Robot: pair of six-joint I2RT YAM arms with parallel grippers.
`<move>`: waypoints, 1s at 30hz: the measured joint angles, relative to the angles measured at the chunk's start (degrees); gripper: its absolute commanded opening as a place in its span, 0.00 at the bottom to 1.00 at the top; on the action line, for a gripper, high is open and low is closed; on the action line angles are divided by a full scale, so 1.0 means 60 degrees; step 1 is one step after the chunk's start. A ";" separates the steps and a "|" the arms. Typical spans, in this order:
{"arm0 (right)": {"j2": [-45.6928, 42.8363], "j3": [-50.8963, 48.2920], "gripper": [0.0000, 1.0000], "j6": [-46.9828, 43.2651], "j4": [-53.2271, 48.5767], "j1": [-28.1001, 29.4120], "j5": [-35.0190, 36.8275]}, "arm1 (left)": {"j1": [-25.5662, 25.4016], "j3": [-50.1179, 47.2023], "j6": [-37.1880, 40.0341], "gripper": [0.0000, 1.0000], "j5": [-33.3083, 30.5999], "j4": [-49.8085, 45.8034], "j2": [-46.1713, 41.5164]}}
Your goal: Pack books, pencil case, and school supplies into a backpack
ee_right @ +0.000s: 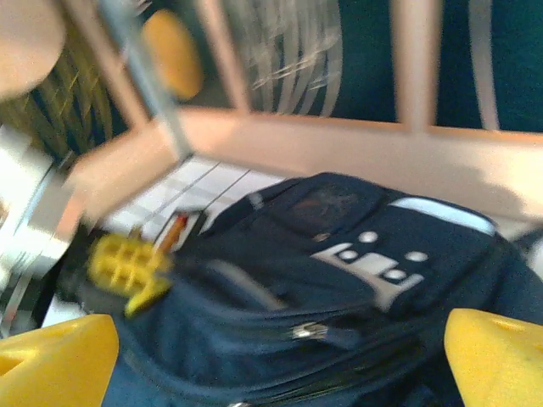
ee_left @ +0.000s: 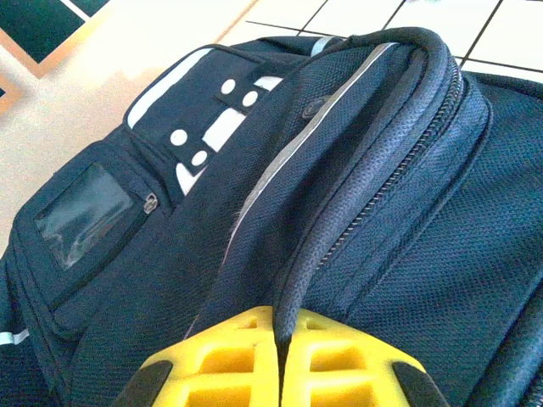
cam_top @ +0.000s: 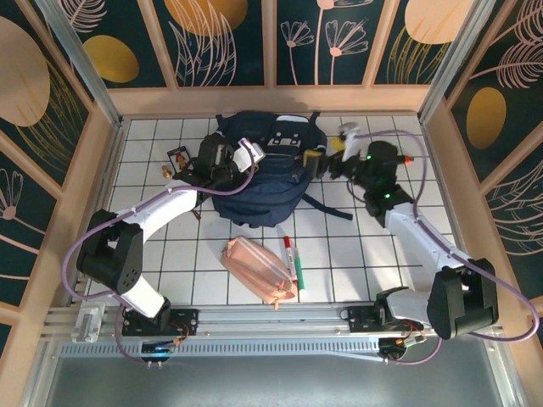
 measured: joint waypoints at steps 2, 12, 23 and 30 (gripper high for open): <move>0.0259 0.0390 0.75 0.1326 -0.0379 -0.0601 -0.0448 | 0.0000 -0.0055 -0.0033 0.00 0.0047 0.0058 -0.0015; 0.2426 0.0874 0.52 0.1807 -0.2073 -0.0554 -0.3803 | 0.0025 -0.0233 -0.0182 0.00 0.0273 0.0233 -0.0113; 0.4401 0.2160 0.54 -0.0087 -0.2881 0.0015 -0.5133 | 0.0029 -0.0251 -0.0251 0.00 0.0408 0.0280 -0.0120; 0.4652 0.2412 0.54 -0.0794 -0.3293 0.0138 -0.5056 | 0.0066 -0.0251 -0.0251 0.00 0.0477 0.0273 -0.0120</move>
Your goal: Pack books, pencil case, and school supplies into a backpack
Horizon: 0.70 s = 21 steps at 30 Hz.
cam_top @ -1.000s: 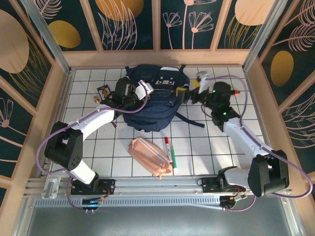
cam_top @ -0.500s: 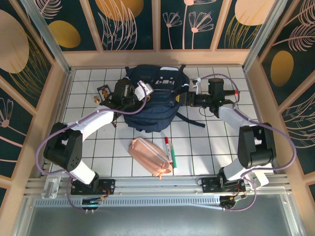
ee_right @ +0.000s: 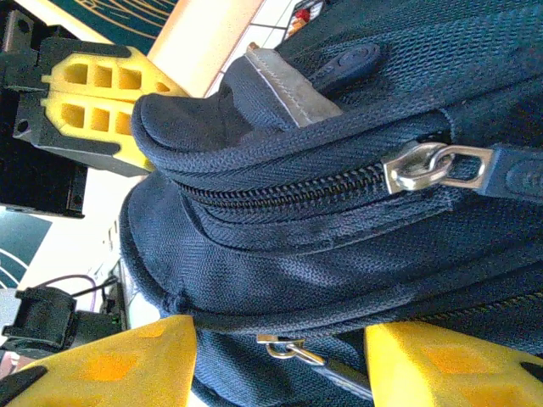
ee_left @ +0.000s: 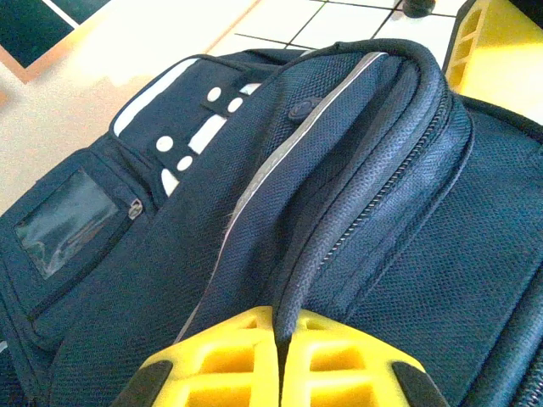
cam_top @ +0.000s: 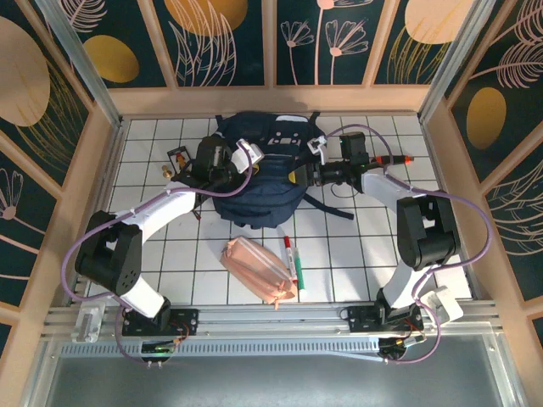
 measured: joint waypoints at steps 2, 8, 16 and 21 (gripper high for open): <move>0.0007 0.0025 0.53 -0.0211 -0.0131 0.0004 0.0033 | 0.0007 0.0000 0.0000 0.00 0.0004 0.0000 0.0000; -0.0007 -0.0029 0.47 -0.0342 -0.0178 0.0135 0.0127 | 0.0007 -0.0004 -0.0186 0.00 -0.0007 0.0000 0.0000; -0.0408 -0.0488 0.43 -0.0550 -0.0175 0.0208 0.0477 | 0.0004 0.0000 -0.0466 0.00 -0.0051 -0.0069 0.0000; -0.0630 -0.0495 0.32 -0.1071 -0.0404 0.0331 0.1213 | 0.0004 0.0044 -0.0506 0.00 -0.0069 -0.0073 0.0000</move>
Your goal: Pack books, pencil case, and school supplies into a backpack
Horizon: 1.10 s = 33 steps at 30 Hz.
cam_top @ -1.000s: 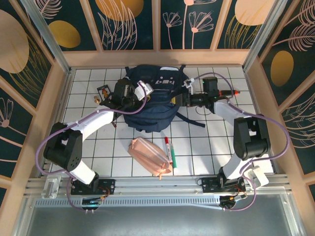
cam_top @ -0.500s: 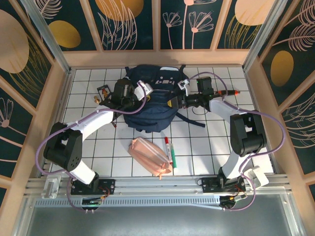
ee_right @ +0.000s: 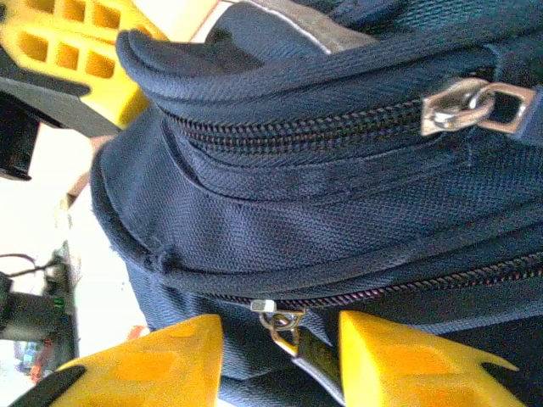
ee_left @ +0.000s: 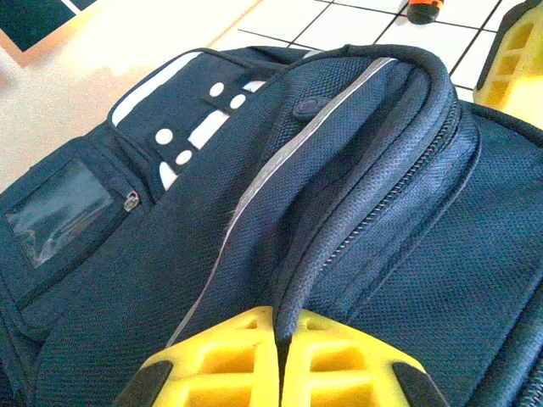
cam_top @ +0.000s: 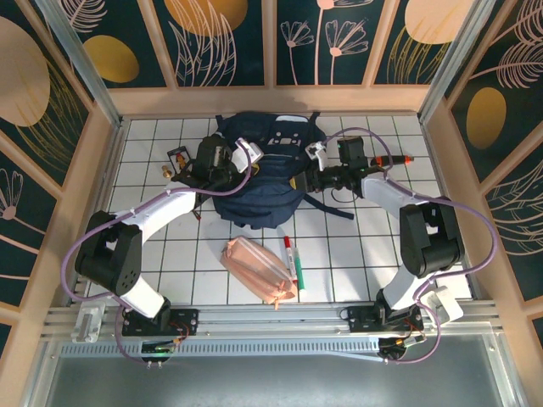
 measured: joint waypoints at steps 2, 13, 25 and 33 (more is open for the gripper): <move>-0.0025 0.0000 0.29 -0.0233 -0.0087 0.0076 0.0324 | 0.0000 0.0029 0.0004 0.00 0.0000 -0.0011 0.0000; -0.0029 0.0033 0.00 -0.0681 -0.0262 0.0240 0.1016 | 0.0000 0.0073 -0.0011 0.00 -0.0004 -0.0142 0.0000; -0.1206 -0.0011 0.00 -0.0532 -0.0583 0.1024 0.2200 | -0.0044 0.0856 -0.1679 0.00 -0.0721 -0.1370 0.0182; -0.1683 0.0029 0.00 -0.0408 -0.1144 0.1960 0.3100 | -0.0087 0.1730 -0.2328 0.00 -0.0106 -0.2557 0.0605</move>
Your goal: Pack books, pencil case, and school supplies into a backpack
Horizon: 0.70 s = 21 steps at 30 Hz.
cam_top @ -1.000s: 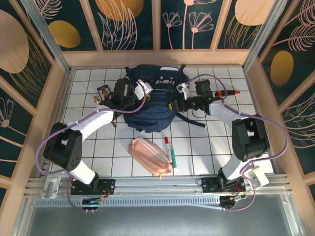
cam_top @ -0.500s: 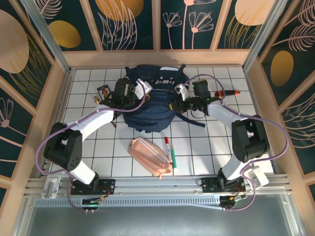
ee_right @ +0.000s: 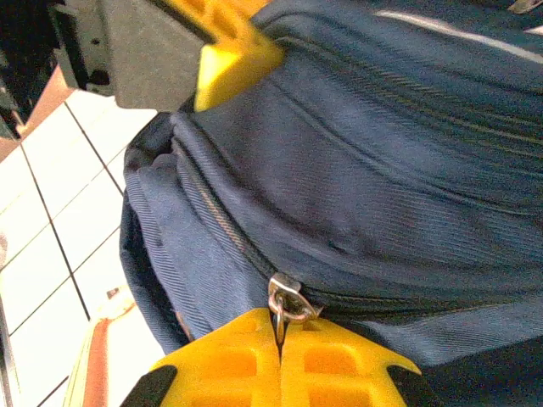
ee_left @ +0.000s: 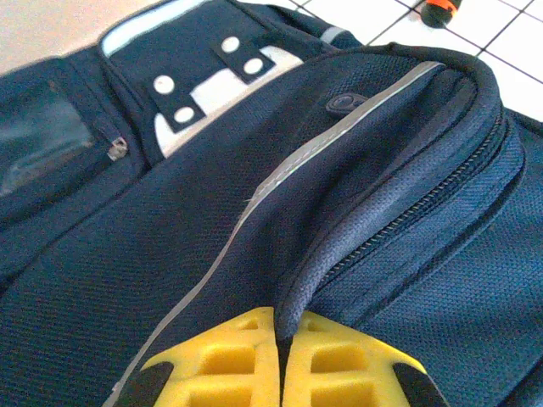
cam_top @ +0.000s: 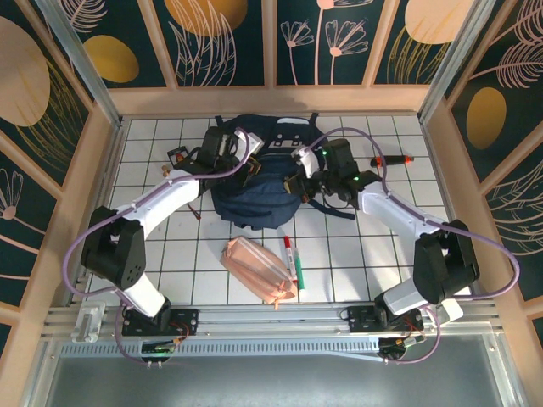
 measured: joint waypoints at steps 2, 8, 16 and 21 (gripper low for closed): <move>0.0160 0.0142 0.00 0.0127 -0.0040 0.0386 0.0324 | 0.0011 0.0153 -0.0142 0.00 0.0186 -0.0295 0.0149; 0.0648 0.0495 0.00 0.0758 0.0000 0.1217 0.0852 | 0.0189 0.0627 -0.0226 0.00 0.0437 -0.1344 0.0350; 0.1002 0.0670 0.00 0.1690 0.0477 0.1840 0.1107 | 0.0328 0.1519 -0.0266 0.00 0.0455 -0.2685 0.0667; 0.1162 0.0907 0.00 0.1647 0.0040 0.1734 0.0211 | 0.0291 0.1982 -0.0211 0.00 0.0204 -0.3530 0.0845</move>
